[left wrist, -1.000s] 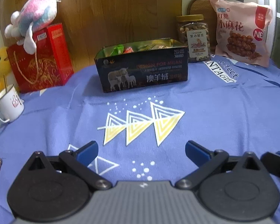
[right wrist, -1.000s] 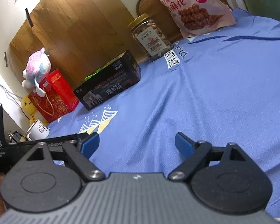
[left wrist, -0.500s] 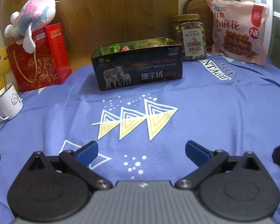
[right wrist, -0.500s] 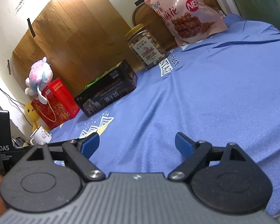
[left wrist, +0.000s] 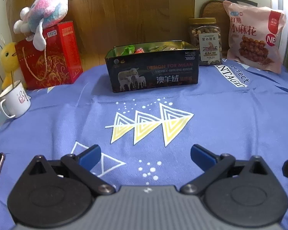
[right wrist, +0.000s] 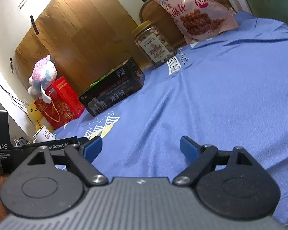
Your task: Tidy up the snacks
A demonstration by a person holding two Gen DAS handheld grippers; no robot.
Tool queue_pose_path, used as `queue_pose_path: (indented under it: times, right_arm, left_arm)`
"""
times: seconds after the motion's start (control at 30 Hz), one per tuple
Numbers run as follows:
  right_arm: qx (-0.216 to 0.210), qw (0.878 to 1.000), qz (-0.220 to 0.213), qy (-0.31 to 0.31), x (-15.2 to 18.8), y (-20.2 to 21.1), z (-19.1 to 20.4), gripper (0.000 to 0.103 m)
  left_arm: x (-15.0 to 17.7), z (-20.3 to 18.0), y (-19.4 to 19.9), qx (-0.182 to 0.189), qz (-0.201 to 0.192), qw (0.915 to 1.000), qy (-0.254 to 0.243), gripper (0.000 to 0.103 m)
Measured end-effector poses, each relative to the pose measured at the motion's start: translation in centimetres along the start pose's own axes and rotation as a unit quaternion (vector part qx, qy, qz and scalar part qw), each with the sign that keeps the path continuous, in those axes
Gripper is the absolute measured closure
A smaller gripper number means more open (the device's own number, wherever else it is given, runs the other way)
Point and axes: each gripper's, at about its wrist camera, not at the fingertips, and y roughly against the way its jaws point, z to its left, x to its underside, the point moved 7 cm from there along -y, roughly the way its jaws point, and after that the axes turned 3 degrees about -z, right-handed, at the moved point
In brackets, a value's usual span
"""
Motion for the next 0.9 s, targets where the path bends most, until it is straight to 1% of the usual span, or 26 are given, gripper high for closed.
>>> queue_pose_path:
  times: [0.17,0.27,0.53,0.7,0.8,0.9]
  right_arm:
    - [0.002,1.000,0.001,0.009,0.1,-0.1,0.6,0.012]
    - [0.003,1.000,0.005,0.010,0.4,-0.2,0.9,0.012]
    - [0.004,1.000,0.008,0.022,0.3,-0.3,1.5,0.012]
    - [0.006,0.999,0.003,0.034,-0.7,-0.1,2.1,0.012]
    - [-0.001,0.999,0.001,0.049,-1.7,-0.1,3.0,0.012]
    - [-0.007,0.998,0.014,0.056,-2.1,-0.5,3.4,0.012]
  left_arm:
    - [0.1,0.1,0.3,-0.003,-0.012,0.9999,-0.011,0.000]
    - [0.2,0.4,0.5,0.001,-0.012,0.9999,-0.011,0.000]
    - [0.4,1.1,0.5,-0.008,-0.006,0.9998,-0.019,0.000]
    - [0.0,0.2,0.8,0.000,0.004,0.9996,-0.029,0.000]
    - [-0.5,0.1,1.1,-0.007,0.006,0.9995,-0.029,0.000]
    - [-0.8,0.3,1.6,-0.017,-0.001,0.9994,-0.029,0.000]
